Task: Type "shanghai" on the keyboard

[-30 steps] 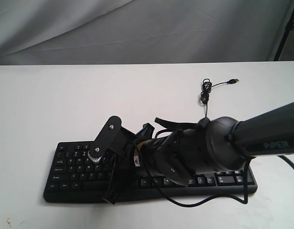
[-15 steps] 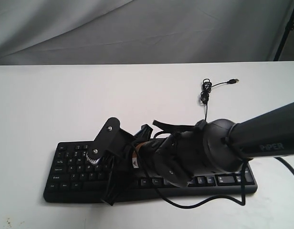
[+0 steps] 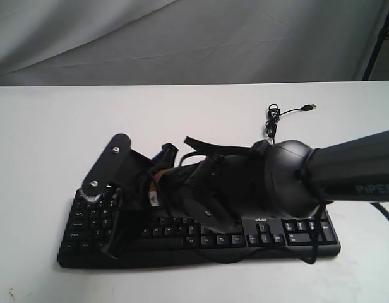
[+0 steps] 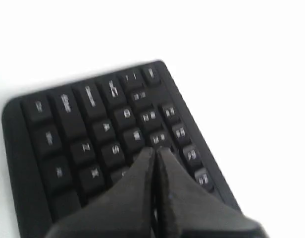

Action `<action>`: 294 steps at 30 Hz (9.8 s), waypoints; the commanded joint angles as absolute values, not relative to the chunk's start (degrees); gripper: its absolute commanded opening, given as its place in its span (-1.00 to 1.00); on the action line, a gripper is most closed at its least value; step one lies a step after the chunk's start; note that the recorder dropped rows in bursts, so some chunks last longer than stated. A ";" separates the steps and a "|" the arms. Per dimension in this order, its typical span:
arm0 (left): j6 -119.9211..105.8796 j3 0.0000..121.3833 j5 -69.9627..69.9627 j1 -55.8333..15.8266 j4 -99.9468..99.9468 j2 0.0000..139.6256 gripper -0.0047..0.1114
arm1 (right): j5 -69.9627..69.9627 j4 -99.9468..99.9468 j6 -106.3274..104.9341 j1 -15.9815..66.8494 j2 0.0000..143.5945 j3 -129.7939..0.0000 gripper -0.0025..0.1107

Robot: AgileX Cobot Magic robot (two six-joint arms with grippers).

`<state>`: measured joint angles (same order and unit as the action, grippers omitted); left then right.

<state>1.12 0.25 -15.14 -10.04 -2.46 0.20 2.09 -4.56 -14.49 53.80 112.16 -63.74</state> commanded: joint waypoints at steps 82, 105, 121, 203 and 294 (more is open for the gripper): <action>1.28 0.00 -14.98 -10.24 -2.48 0.00 -0.92 | -0.78 -6.33 -15.13 57.12 123.08 -76.05 -0.96; 1.28 0.00 -14.98 -10.24 -2.48 0.00 -0.92 | 4.35 -2.86 -11.54 50.93 105.18 -51.82 -0.96; 1.28 0.00 -14.98 -10.24 -2.48 0.00 -0.92 | 9.03 -3.48 -12.10 50.93 112.41 -51.82 -0.96; 1.28 0.00 -14.98 -10.24 -2.48 0.00 -0.92 | 6.80 -5.47 -14.92 52.02 114.43 -59.41 -0.96; 1.28 0.00 -14.98 -10.24 -2.48 0.00 -0.92 | 5.37 -5.20 -16.88 50.06 114.06 -57.18 -0.96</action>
<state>1.12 0.25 -15.14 -10.04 -2.46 0.20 5.72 -4.90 -16.60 50.32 115.30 -57.55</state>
